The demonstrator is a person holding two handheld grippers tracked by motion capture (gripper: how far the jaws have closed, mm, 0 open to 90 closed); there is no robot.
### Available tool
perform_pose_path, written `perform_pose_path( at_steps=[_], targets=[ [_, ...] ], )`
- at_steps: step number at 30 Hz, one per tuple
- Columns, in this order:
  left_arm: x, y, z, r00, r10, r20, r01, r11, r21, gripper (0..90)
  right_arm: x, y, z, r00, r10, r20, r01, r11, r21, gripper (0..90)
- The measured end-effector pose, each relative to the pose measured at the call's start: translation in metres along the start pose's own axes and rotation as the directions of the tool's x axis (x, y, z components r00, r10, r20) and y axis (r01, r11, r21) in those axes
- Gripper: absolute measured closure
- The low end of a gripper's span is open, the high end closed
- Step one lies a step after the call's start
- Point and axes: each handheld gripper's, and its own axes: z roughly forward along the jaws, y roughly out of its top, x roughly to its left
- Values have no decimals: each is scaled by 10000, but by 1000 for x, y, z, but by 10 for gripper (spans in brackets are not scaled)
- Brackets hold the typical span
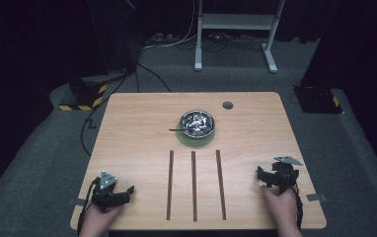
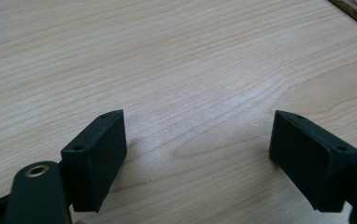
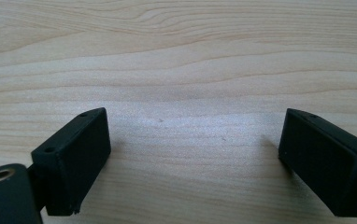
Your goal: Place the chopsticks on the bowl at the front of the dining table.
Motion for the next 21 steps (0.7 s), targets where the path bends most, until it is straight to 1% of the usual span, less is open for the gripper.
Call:
perform_pose_path(
  at_steps=[1, 3, 5, 8, 9, 10, 11, 12, 13, 14, 15, 16, 17, 19, 20, 21],
  targets=[
    [0, 0, 0, 10000, 59, 2, -59, 10000, 47, 190, 0, 0, 0, 10000, -18, 5, 18, 10000, 6, 90],
    [0, 0, 0, 10000, 53, 4, -53, 10000, 46, 190, 0, 0, 0, 10000, -20, 6, 20, 10000, 6, 90],
    [0, 0, 0, 10000, 35, -4, -35, 10000, 50, 190, -2, -1, -1, 9998, -155, -136, 155, 9999, -12, 92],
    [0, 1, 0, 10000, 39, -20, -38, 10000, 70, 190, -2, -1, -2, 9996, -176, -201, 176, 9998, 7, 104],
    [0, 0, 0, 10000, 35, -5, -35, 10000, 52, 190, -2, 0, -4, 9994, -149, -297, 150, 9999, 29, 171],
    [0, 0, 0, 10000, 36, -4, -36, 10000, 50, 190, -2, 0, -6, 9987, -117, -497, 121, 9999, 69, 184],
    [0, 0, 0, 10000, 36, -4, -36, 10000, 50, 190, -2, 0, -6, 9987, -117, -497, 121, 9999, 69, 184],
    [0, 0, 0, 10000, 38, -15, -38, 10000, 67, 190, -1, 0, -7, 9980, -18, -639, 23, 10000, 74, 189],
    [0, 0, 0, 10000, 33, -2, -33, 10000, 49, 190, 1, 0, -9, 9974, -214, -690, 214, 9998, -2, 194],
    [0, 0, 0, 10000, 34, -5, -34, 10000, 51, 190, 9, 0, -15, 9980, -344, -525, 333, 9992, -210, 199],
    [0, 0, 0, 10000, 34, -5, -34, 10000, 51, 190, 9, 0, -15, 9980, -344, -525, 333, 9992, -210, 199],
    [0, 0, 0, 10000, 36, -3, -36, 10000, 50, 190, 20, 1, -21, 9955, -690, -649, 671, 9972, -323, 199],
    [0, 0, 0, 10000, 34, -5, -34, 10000, 51, 190, 20, 1, -21, 9955, -690, -649, 671, 9972, -323, 199],
    [0, 0, 0, 10000, 33, 14, -33, 10000, 49, 190, 29, 2, -24, 9922, -1048, -679, 1022, 9939, -411, 197],
    [0, 0, 0, 10000, 32, -3, -32, 10000, 49, 190, 36, 3, -26, 9898, -1227, -731, 1191, 9916, -505, 196],
    [0, 0, 0, 10000, 37, -6, -37, 10000, 53, 190, 45, 5, -30, 9873, -1211, -1033, 1173, 9922, -422, 196]
  ],
)
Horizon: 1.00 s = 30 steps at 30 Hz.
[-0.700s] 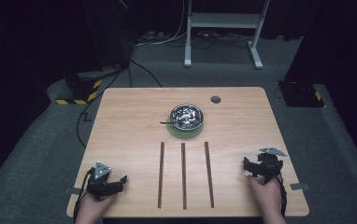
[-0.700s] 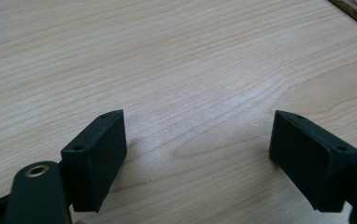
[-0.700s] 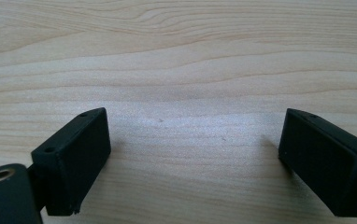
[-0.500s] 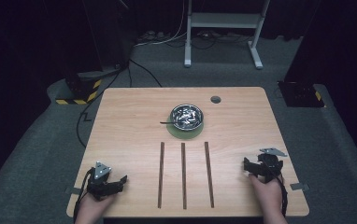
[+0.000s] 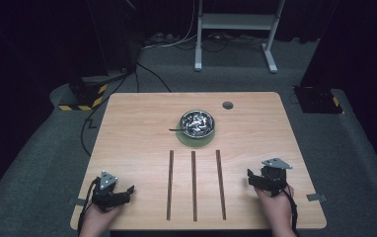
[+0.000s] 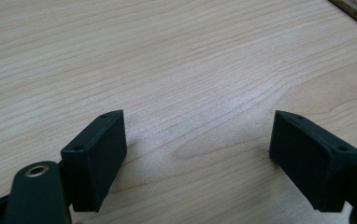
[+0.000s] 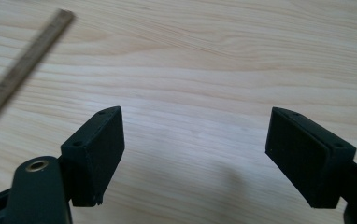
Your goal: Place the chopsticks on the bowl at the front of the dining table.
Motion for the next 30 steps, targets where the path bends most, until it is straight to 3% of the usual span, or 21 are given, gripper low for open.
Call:
perform_pose_path(
  at_steps=[6, 7, 11, 14, 16, 17, 20, 23, 25, 30],
  targets=[
    [0, 0, 0, 10000, -17, -3, 17, 10000, -4, 190, 21, 8, -1, 9990, 99, -427, -102, 9999, -69, 199],
    [0, 0, 0, 10000, -22, 0, 22, 10000, -4, 190, 26, 11, 0, 9982, 151, -582, -152, 9999, -10, 245],
    [0, 0, 0, 10000, -56, -11, 56, 10000, 14, 190, 36, 15, 4, 9953, 247, -933, -227, 9995, 221, 271],
    [0, 0, 0, 10000, -41, 47, 41, 10000, 20, 189, 45, 15, 9, 9948, 38, -1020, 6, 9991, 429, 296],
    [0, 0, 0, 10000, -42, 54, 42, 10000, 16, 188, 54, 16, 13, 9895, -374, -1395, 465, 9969, 630, 385],
    [0, 0, 0, 10000, -41, 53, 41, 10000, 23, 188, 58, 16, 15, 9872, -434, -1537, 553, 9957, 741, 369],
    [0, 0, 0, 10000, -43, 53, 43, 10000, 16, 188, 69, 18, 18, 9845, -977, -1457, 1066, 9928, 543, 382],
    [0, 0, 0, 10000, -37, 54, 37, 10000, 22, 188, 73, 20, 22, 9852, -657, -1583, 816, 9921, 957, 408],
    [0, 0, 0, 10000, -39, 57, 39, 10000, 20, 188, 74, 22, 24, 9889, -492, -1401, 615, 9945, 847, 417],
    [0, 0, 0, 10000, -35, 64, 35, 10000, 22, 187, 78, 25, 22, 9920, -594, -1110, 667, 9958, 632, 433]
  ],
)
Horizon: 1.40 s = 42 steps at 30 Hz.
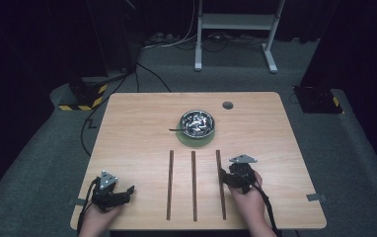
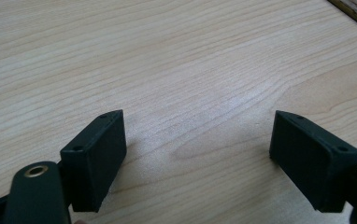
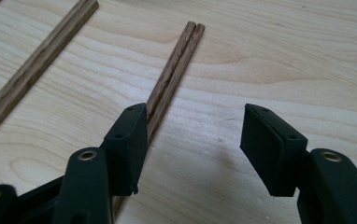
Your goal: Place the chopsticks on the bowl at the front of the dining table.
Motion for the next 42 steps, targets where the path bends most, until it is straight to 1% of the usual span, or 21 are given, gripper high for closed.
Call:
perform_pose_path(
  at_steps=[3, 4, 5, 7, 10, 11, 13, 14, 17, 21, 25, 26, 28, 30, 31, 32, 33, 35, 37, 39, 42],
  targets=[
    [0, 0, 0, 10000, 3, 3, -3, 10000, -3, 187, 1, 1, -1, 9999, -111, -69, 111, 9999, 31, 463],
    [0, 0, 0, 10000, 6, 1, -6, 10000, -1, 187, 2, 2, 0, 9999, -166, -32, 166, 9998, -109, 475],
    [0, 0, 0, 10000, 1, 2, -1, 10000, -4, 187, 2, 2, -1, 9998, -134, -116, 133, 9999, -71, 491],
    [0, 0, 0, 10000, 0, 2, 0, 10000, -3, 187, 3, 3, 0, 9997, -220, -113, 218, 9996, -173, 513],
    [0, 0, 0, 10000, 7, 3, -7, 10000, -1, 187, 6, 3, 1, 9994, -274, -206, 273, 9996, -71, 519],
    [0, 0, 0, 10000, 5, 3, -5, 10000, -2, 187, 7, 3, 1, 9993, -327, -163, 326, 9994, -62, 519],
    [0, 0, 0, 10000, 3, 3, -3, 10000, -1, 187, 8, 3, 2, 9993, -318, -220, 317, 9995, -37, 527],
    [0, 0, 0, 10000, 4, 4, -4, 10000, -2, 187, 8, 3, 2, 9994, -229, -277, 231, 9997, 75, 531],
    [0, 0, 0, 10000, 34, 19, -34, 10000, 1, 187, 10, 3, 3, 9992, -354, -191, 356, 9993, 124, 531],
    [1, 0, 0, 10000, 51, 33, -51, 10000, 5, 186, 9, 3, 6, 9995, -299, -106, 301, 9992, 248, 528],
    [1, 0, 0, 10000, 54, 34, -54, 10000, 6, 186, 7, 2, 8, 9986, -454, 256, 448, 9988, 209, 525],
    [1, 0, 0, 10000, 50, 36, -50, 10000, 3, 186, 6, 2, 7, 9990, -382, 217, 375, 9988, 305, 524],
    [1, 0, 0, 10000, 86, 32, -86, 10000, 7, 186, 3, 0, 8, 9984, -396, 394, 384, 9988, 297, 521],
    [1, 0, 0, 10000, 85, 32, -85, 10000, 6, 186, 1, 0, 7, 9986, -379, 376, 368, 9989, 290, 520],
    [1, 0, 0, 10000, 87, 33, -87, 10000, 8, 186, 2, 0, 4, 9992, -226, 336, 220, 9996, 185, 519],
    [1, 0, 0, 10000, 87, 33, -87, 10000, 8, 186, 2, 0, 4, 9992, -226, 336, 220, 9996, 185, 519],
    [1, 0, 0, 10000, 54, 35, -54, 10000, 4, 186, 4, 0, 2, 9992, -311, 235, 311, 9995, -10, 519],
    [1, 0, 0, 10000, 52, 35, -52, 10000, 3, 186, 6, 0, 2, 9992, -357, 180, 357, 9994, -36, 518],
    [1, 0, 0, 10000, 55, 35, -55, 10000, 6, 186, 12, 1, 4, 9989, -455, 66, 455, 9990, 25, 518],
    [1, 0, 0, 10000, 55, 41, -55, 10000, 3, 186, 12, 0, 7, 9991, -425, 90, 424, 9990, 133, 519],
    [1, 0, 0, 10000, 64, 47, -64, 10000, 6, 186, 9, -1, 9, 9991, -405, 112, 404, 9991, 123, 517]
  ],
)
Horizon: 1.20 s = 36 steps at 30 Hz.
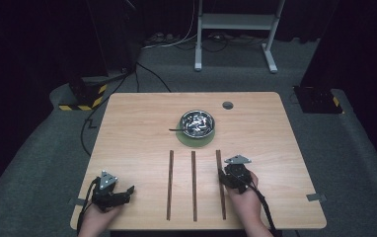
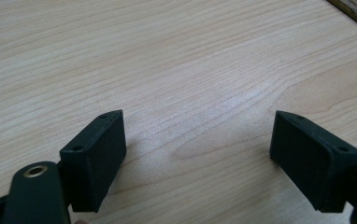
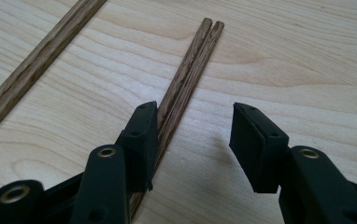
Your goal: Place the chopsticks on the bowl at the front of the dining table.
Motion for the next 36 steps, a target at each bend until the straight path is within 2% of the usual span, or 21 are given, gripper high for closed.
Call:
perform_pose_path(
  at_steps=[8, 11, 13, 14, 17, 19, 20, 21, 25, 26, 29, 30, 36],
  targets=[
    [0, 0, 0, 10000, 11, 13, -11, 10000, 3, 185, -12, -2, -3, 9995, 125, 273, -126, 9999, 38, 502],
    [0, 0, 0, 10000, 14, 27, -14, 10000, -4, 185, -11, -3, -5, 9996, 197, 213, -198, 9998, 16, 509],
    [0, 0, 0, 10000, 28, 44, -28, 10000, -3, 185, -9, -4, -7, 9999, 101, 108, -100, 9999, -38, 525],
    [0, 0, 0, 10000, 31, 48, -31, 10000, -6, 185, -5, -5, -9, 9998, 64, -188, -65, 10000, -54, 568],
    [1, 0, 0, 10000, 67, 47, -67, 10000, -2, 185, -1, -5, -9, 9998, -101, -152, 100, 9999, -72, 621],
    [1, 0, 0, 10000, 65, 45, -65, 10000, -2, 185, -1, -5, -9, 9999, -26, -125, 25, 10000, -37, 635],
    [1, 0, 0, 10000, 67, 44, -67, 10000, 0, 185, -3, -5, -8, 9999, 16, -163, -15, 10000, 70, 642],
    [1, 0, 0, 10000, 66, 45, -66, 10000, -2, 185, -6, -6, -7, 9996, 123, -268, -119, 9998, 153, 685],
    [0, 0, 0, 10000, 56, 43, -56, 10000, -5, 185, -12, -8, -3, 9997, 156, -205, -151, 9995, 262, 705],
    [0, 0, 0, 10000, 59, 44, -59, 10000, -3, 185, -18, -9, -3, 9996, 249, -126, -247, 9995, 192, 726],
    [1, 0, 0, 10000, 68, 46, -68, 10000, -4, 185, -25, -9, -4, 9994, 337, -95, -335, 9992, 225, 733],
    [1, 0, 0, 10000, 70, 44, -70, 10000, -4, 185, -33, -9, -4, 9991, 419, -77, -417, 9987, 281, 743],
    [1, 0, 0, 10000, 76, 41, -76, 10000, -3, 185, -49, -9, -4, 9968, 793, -43, -791, 9964, 316, 685]
  ],
)
